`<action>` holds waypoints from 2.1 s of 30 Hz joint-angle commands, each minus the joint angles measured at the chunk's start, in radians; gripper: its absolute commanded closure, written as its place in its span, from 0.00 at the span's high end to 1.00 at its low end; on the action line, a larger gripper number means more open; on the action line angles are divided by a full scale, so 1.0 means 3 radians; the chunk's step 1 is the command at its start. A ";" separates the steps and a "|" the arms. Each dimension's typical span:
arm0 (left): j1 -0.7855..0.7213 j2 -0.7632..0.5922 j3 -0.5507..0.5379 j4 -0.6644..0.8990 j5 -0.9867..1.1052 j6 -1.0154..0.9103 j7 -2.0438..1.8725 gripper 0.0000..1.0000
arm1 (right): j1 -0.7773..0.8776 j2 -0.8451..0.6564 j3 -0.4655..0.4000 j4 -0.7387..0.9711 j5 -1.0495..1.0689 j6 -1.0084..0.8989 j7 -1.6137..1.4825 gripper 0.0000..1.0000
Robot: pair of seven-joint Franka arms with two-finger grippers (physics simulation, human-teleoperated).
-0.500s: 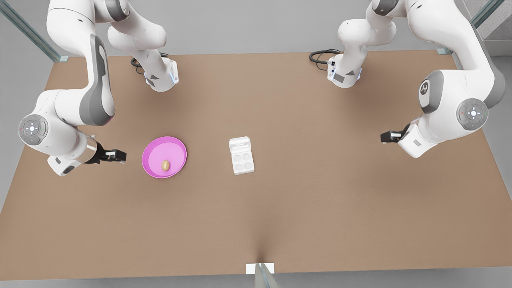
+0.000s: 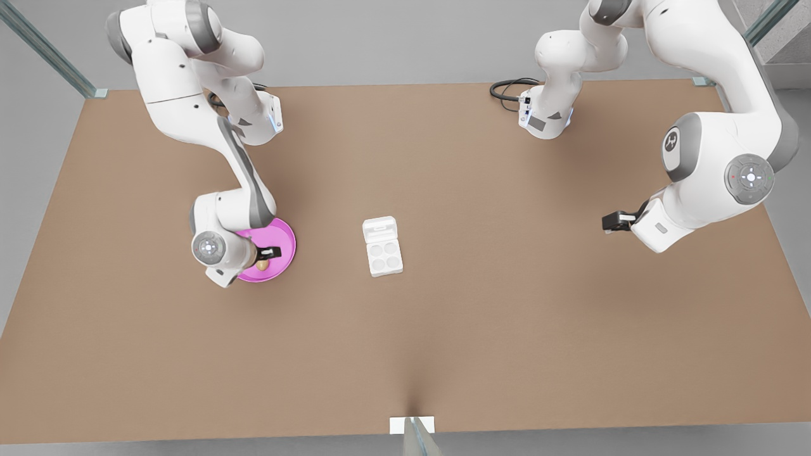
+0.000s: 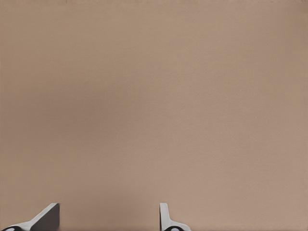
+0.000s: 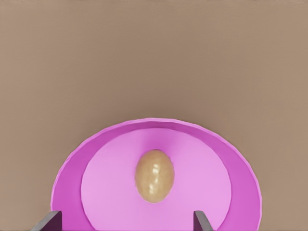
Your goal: Pack egg into the box and close the box lid
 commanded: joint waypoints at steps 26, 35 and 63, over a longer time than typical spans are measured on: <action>-0.0005 -0.0004 0.0000 -0.0083 0.0000 0.0054 0.0045 1.00 | -0.0032 0.0133 -0.0005 -0.0508 -0.0015 0.0901 0.0113 0.95; -0.0010 -0.0004 -0.0005 -0.0083 0.0000 0.0054 0.0045 1.00 | -0.0063 0.0164 -0.0010 -0.0508 -0.0061 0.0947 0.0108 0.76; -0.0015 -0.0004 -0.0005 -0.0103 0.0000 0.0059 0.0040 1.00 | -0.0104 0.0154 -0.0020 -0.0544 -0.0071 0.0972 0.0103 0.57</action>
